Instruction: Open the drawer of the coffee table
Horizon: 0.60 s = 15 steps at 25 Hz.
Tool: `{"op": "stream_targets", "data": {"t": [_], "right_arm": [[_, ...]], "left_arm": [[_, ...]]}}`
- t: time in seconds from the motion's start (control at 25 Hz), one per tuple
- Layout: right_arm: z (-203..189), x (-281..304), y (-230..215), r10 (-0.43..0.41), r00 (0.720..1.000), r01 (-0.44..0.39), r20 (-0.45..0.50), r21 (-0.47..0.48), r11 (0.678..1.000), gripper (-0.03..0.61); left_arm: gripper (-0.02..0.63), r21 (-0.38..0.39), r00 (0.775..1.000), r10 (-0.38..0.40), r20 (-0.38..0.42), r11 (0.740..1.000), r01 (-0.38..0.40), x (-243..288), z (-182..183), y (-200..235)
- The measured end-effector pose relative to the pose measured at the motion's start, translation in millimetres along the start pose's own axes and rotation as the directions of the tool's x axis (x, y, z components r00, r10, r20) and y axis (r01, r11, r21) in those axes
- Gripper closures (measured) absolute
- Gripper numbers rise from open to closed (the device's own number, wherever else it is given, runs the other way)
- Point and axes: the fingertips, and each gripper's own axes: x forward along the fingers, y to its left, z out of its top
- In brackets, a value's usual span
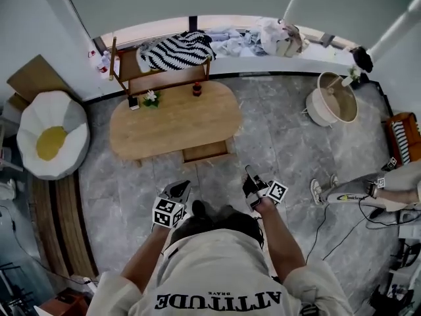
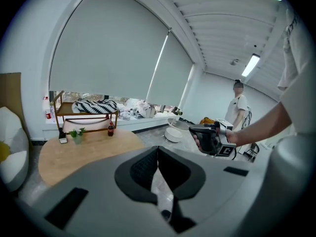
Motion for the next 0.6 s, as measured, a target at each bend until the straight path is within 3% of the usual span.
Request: {"op": "stream_targets", "data": {"t": [0.6], "right_arm": [[14.0, -99.1, 45.2, -0.004, 0.991, -0.016, -0.136, -0.145, 0.989, 0.56]], "left_arm": [[0.594, -0.051, 0.985, 0.15, 0.081, 0.988, -0.146, -32.3, -9.6, -81.7]]}}
